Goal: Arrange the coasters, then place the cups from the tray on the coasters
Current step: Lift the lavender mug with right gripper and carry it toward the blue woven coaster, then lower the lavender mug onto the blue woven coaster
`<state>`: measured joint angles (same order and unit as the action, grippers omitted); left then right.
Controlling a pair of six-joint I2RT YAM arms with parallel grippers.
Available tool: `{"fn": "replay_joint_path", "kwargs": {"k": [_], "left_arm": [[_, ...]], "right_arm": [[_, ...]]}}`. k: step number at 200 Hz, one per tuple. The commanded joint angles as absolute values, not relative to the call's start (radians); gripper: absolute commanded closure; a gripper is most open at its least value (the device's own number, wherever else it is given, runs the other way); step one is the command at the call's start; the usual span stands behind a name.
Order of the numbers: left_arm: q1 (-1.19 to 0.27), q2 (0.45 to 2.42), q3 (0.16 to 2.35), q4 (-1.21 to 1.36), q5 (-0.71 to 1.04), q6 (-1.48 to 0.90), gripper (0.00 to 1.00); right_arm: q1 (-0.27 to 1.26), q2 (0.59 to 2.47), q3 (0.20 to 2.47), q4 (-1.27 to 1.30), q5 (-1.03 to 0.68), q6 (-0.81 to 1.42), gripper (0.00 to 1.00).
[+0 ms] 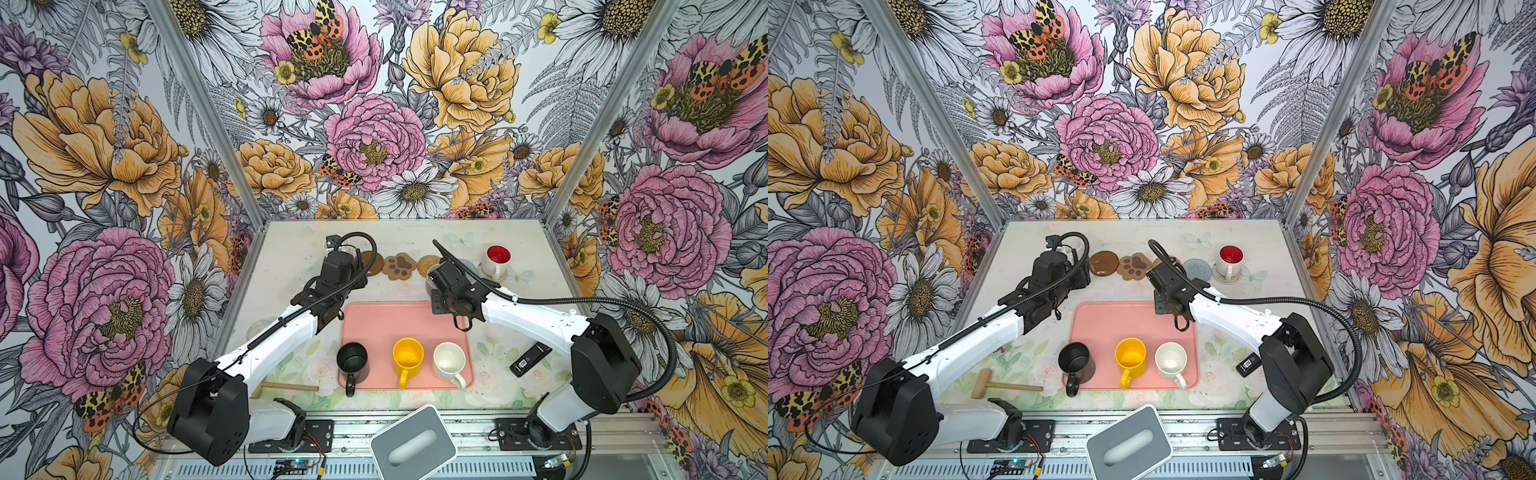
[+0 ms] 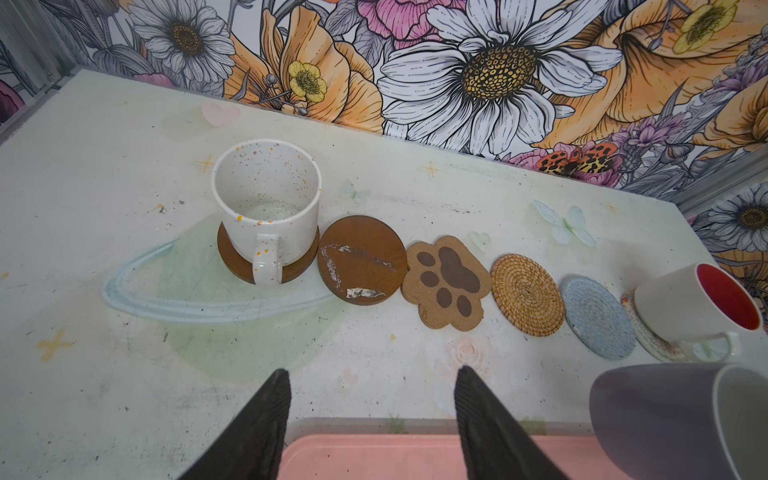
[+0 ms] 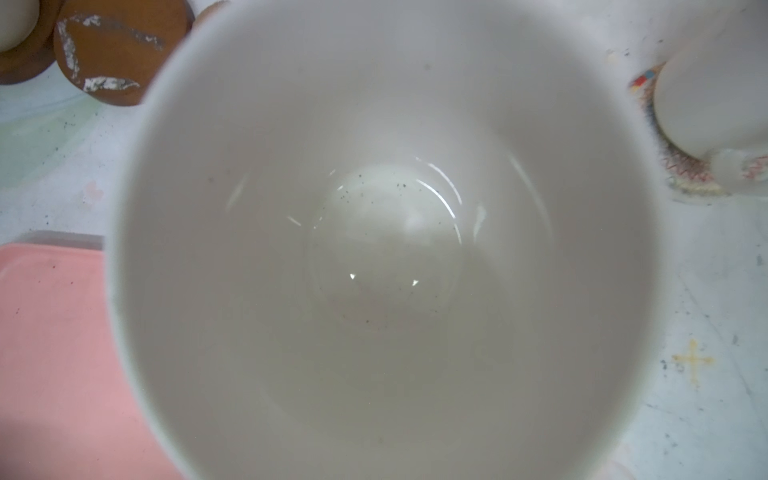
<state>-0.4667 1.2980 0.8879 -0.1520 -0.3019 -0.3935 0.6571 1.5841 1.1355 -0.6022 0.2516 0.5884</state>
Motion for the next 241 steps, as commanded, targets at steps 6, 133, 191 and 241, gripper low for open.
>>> {"fn": "replay_joint_path", "kwargs": {"k": [6, 133, 191, 241], "left_arm": [[-0.46, 1.292, 0.893, -0.135, -0.296, -0.403, 0.35], [-0.46, 1.286, 0.891, -0.13, -0.334, -0.413, 0.36], [-0.459, 1.296, 0.897, -0.125, -0.332, -0.413, 0.36], [-0.457, 1.302, 0.904, -0.129, -0.334, -0.408, 0.36]], "right_arm": [[0.584, 1.55, 1.222, -0.559, 0.261, 0.519, 1.0], [0.315, 1.801, 1.46, -0.557, 0.139, 0.393, 1.0], [0.297, 1.866, 1.48, -0.557, 0.112, 0.394, 1.0], [0.291, 1.894, 1.473, -0.557, 0.108, 0.399, 1.0]]}}
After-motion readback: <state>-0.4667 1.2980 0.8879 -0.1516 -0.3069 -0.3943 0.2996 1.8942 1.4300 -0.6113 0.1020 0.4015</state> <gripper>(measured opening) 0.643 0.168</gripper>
